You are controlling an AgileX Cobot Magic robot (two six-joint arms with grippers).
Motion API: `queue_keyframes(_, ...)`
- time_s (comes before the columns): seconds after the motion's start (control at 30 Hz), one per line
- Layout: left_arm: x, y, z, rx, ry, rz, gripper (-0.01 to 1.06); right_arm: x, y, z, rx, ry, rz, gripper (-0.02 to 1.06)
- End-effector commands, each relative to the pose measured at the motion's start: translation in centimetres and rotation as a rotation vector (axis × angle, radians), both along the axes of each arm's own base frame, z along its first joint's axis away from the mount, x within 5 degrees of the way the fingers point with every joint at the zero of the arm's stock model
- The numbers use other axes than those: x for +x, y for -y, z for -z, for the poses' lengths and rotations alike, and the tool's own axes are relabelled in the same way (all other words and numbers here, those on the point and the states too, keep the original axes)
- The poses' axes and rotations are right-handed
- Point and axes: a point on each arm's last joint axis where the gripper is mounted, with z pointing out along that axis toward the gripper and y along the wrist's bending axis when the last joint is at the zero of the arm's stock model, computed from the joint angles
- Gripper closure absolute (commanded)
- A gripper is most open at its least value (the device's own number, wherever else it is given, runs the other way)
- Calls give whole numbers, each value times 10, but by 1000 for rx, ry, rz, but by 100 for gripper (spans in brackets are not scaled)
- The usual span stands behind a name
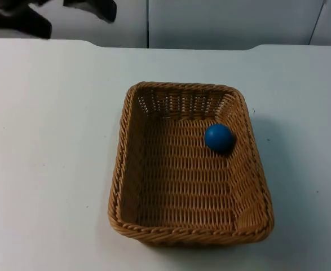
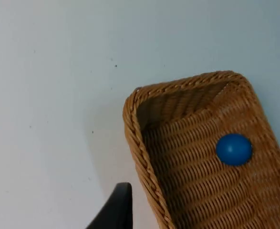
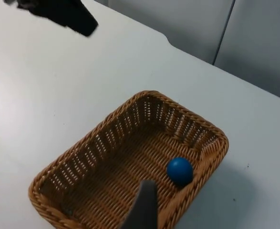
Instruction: Pick up the basket with the left hand and place the ball into the basket with the right hand.
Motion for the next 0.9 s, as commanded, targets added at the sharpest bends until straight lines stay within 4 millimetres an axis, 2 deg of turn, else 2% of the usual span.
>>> queue_keyframes(0.0,-17,-4,-23,24,49,35,9,-5,4,6,14,15,-8,27)
queue_keyframes(0.13,-50,-10,-60,36,142,85,9,-15,13,21,18,20,-14,27)
queue_keyframes(0.17,-50,-10,-60,36,142,85,9,-15,13,21,18,20,-14,27)
queue_keyframes(0.27,-77,-16,-74,28,199,88,9,-23,19,31,45,25,-20,27)
queue_keyframes(0.3,-86,-19,-72,29,208,84,9,-26,22,33,54,26,-21,27)
queue_keyframes(0.33,-86,-19,-72,29,208,84,9,-26,22,33,54,26,-21,27)
queue_keyframes(0.37,-102,-23,-71,26,234,71,9,-30,25,36,68,28,-21,27)
queue_keyframes(0.47,-133,-32,-59,32,271,43,9,-39,30,38,113,21,-30,27)
queue_keyframes(0.5,-133,-32,-59,32,271,43,9,-39,30,38,113,21,-30,27)
queue_keyframes(0.63,-173,-45,-35,60,317,22,9,-49,37,40,132,28,-58,27)
queue_keyframes(0.67,-173,-45,-35,60,317,22,9,-49,37,40,132,28,-58,27)
queue_keyframes(0.73,-196,-51,-20,52,332,11,9,-52,39,45,135,18,-58,27)
queue_keyframes(0.77,-205,-53,-18,48,348,1,9,-55,40,50,138,7,-66,25)
queue_keyframes(0.8,-205,-53,-18,48,348,1,9,-55,40,50,138,7,-66,25)
queue_keyframes(0.87,-221,-58,-14,48,391,-14,9,-57,41,58,131,-12,-65,18)
